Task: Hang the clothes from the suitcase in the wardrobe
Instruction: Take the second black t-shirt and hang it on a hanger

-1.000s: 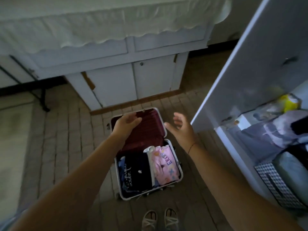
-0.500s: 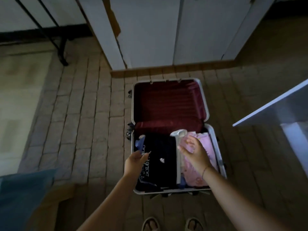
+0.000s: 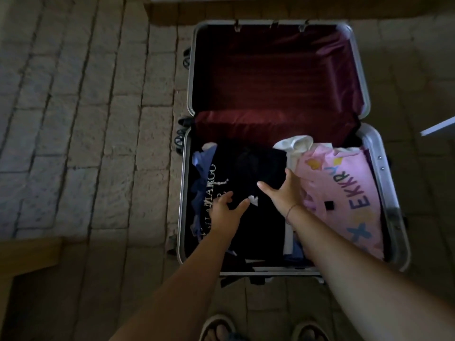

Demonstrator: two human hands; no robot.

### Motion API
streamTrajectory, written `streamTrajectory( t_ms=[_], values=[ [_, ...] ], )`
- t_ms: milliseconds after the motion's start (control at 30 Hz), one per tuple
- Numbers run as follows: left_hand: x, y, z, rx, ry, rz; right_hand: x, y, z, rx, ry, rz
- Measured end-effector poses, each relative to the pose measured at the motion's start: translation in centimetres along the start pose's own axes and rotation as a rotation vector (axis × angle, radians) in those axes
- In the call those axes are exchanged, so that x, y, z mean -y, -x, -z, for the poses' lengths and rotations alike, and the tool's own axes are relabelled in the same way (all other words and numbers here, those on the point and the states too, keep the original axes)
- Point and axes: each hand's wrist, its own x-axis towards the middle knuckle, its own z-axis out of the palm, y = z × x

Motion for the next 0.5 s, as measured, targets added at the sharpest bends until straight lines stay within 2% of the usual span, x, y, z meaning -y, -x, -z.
streamTrajectory(
  t_ms=[167, 367, 500],
  values=[
    [0.3, -0.4, -0.5, 0.008, -0.023, -0.015, -0.1, 0.8, -0.7, -0.011, -0.178, -0.004],
    [-3.2, 3.5, 1.7, 0.040, 0.056, -0.005, 3.2, 4.6, 1.4, 0.243, -0.647, -0.053],
    [-8.2, 8.2, 3.6, 0.046, 0.112, -0.036, 7.9, 7.9, 5.4, 0.293, -0.781, -0.096]
  ],
)
